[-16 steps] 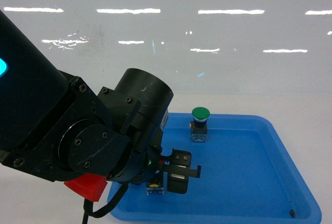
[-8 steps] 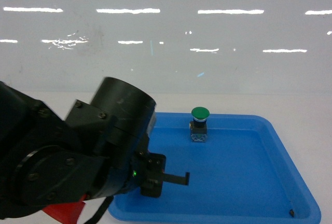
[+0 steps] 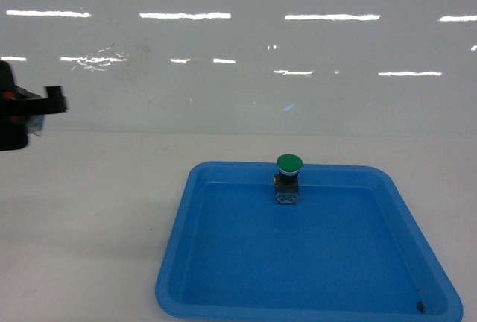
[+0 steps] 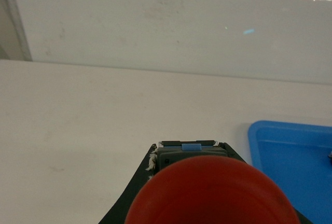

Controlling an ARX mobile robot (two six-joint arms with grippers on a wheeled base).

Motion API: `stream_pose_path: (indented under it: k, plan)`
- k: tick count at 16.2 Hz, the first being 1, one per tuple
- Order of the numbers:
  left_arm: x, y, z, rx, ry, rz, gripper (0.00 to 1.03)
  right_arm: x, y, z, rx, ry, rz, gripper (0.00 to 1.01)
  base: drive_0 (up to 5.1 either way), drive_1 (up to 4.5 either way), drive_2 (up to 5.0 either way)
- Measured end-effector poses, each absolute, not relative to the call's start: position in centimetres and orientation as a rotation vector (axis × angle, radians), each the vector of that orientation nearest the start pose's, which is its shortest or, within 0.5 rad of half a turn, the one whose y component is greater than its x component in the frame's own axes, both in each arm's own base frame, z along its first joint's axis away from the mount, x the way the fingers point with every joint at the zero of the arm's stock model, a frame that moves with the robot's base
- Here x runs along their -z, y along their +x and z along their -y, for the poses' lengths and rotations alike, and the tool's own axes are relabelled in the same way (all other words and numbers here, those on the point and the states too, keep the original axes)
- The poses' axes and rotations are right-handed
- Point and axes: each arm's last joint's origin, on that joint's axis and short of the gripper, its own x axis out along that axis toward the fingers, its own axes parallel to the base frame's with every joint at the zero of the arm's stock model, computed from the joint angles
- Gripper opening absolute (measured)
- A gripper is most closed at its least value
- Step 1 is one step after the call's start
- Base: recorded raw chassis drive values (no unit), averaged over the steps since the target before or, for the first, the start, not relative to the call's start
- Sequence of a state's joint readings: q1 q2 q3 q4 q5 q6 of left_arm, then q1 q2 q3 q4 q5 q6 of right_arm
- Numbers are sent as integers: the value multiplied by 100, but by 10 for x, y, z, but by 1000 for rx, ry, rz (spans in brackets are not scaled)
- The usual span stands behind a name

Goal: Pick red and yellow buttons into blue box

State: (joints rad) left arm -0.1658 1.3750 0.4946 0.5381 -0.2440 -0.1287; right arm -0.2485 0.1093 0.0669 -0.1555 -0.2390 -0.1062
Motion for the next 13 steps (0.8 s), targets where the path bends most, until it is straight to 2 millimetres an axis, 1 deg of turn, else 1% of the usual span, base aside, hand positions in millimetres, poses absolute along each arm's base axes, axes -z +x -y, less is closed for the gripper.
stream_pose_path:
  k: [2, 3, 5, 7, 8, 9, 13]
  plan:
    - [-189, 239, 30, -94, -61, -308, 26, -163, 98, 18, -1, -58, -192, 35, 0, 0, 0]
    - [-191, 227, 29, -84, -57, -300, 26, -163, 98, 18, -1, -58, -192, 35, 0, 0, 0]
    - [-194, 208, 27, -32, -53, -307, 26, -163, 98, 18, -1, -58, -192, 35, 0, 0, 0]
    - [-203, 191, 27, 18, -55, -282, 26, -163, 98, 18, -1, -58, -192, 35, 0, 0, 0]
    - [-206, 186, 26, 19, -49, -250, 26, -163, 98, 18, -1, -58, -192, 35, 0, 0, 0]
    - [-209, 184, 26, 23, -42, -231, 26, -163, 98, 18, -1, -58, -192, 35, 0, 0, 0]
    - [-206, 186, 26, 22, -33, -251, 26, -163, 98, 18, -1, -58, -192, 35, 0, 0, 0]
